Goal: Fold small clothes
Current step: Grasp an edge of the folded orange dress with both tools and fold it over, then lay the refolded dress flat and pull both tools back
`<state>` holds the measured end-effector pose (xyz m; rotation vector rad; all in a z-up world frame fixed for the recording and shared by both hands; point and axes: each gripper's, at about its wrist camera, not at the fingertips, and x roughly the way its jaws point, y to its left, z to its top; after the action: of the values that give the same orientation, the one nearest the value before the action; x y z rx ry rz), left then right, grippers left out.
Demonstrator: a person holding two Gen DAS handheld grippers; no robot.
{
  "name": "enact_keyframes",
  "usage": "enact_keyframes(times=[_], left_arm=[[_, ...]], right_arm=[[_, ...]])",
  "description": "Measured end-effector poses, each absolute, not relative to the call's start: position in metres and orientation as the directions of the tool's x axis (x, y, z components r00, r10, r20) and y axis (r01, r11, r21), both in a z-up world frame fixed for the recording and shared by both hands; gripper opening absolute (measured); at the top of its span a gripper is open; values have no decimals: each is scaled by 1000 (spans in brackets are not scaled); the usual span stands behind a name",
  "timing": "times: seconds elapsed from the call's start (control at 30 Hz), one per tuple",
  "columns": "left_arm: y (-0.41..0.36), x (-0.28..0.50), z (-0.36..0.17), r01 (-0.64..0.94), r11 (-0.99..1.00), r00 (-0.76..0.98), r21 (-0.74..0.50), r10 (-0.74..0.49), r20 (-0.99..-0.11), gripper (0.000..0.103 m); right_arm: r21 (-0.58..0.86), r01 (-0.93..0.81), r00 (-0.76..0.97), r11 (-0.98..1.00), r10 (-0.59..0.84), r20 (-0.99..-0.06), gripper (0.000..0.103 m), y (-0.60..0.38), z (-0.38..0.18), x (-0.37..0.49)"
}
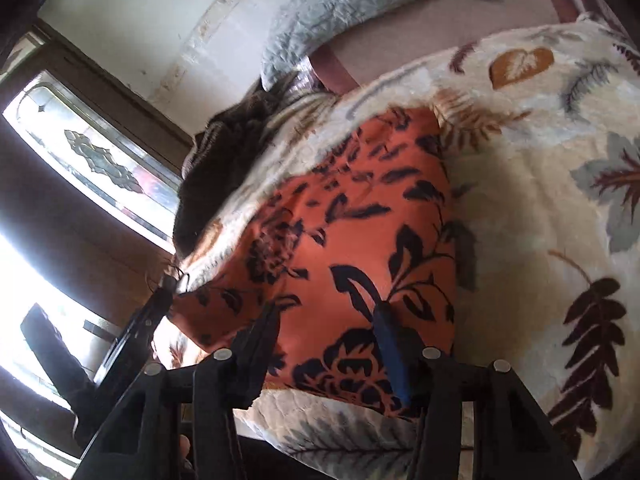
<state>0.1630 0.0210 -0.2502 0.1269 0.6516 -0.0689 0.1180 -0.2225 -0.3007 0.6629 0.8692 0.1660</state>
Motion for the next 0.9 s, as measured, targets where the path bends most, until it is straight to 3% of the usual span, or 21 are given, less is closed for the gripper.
enact_keyframes(times=[0.03, 0.1, 0.17, 0.4, 0.53, 0.73, 0.9], left_arm=[[16, 173, -267, 97, 984, 745, 153, 30, -666, 98], [15, 187, -296, 88, 975, 658, 204, 98, -747, 98], [23, 186, -293, 78, 986, 675, 149, 58, -736, 98], [22, 181, -298, 99, 979, 699, 181, 61, -713, 100], [27, 186, -301, 86, 989, 676, 124, 33, -736, 103], [28, 183, -303, 73, 992, 679, 103, 26, -733, 103], [28, 180, -301, 69, 993, 679, 97, 24, -733, 103]], right_arm=[[587, 134, 630, 799, 388, -672, 37, -222, -309, 121], [576, 125, 636, 808, 381, -671, 35, -223, -311, 121], [579, 119, 610, 807, 401, -684, 34, -225, -307, 129], [569, 183, 682, 801, 313, -661, 35, -248, -281, 182], [562, 279, 569, 779, 337, -750, 36, -254, -327, 224], [522, 227, 565, 822, 325, -759, 35, -248, -308, 214], [582, 171, 613, 795, 377, -694, 35, -246, -286, 160]])
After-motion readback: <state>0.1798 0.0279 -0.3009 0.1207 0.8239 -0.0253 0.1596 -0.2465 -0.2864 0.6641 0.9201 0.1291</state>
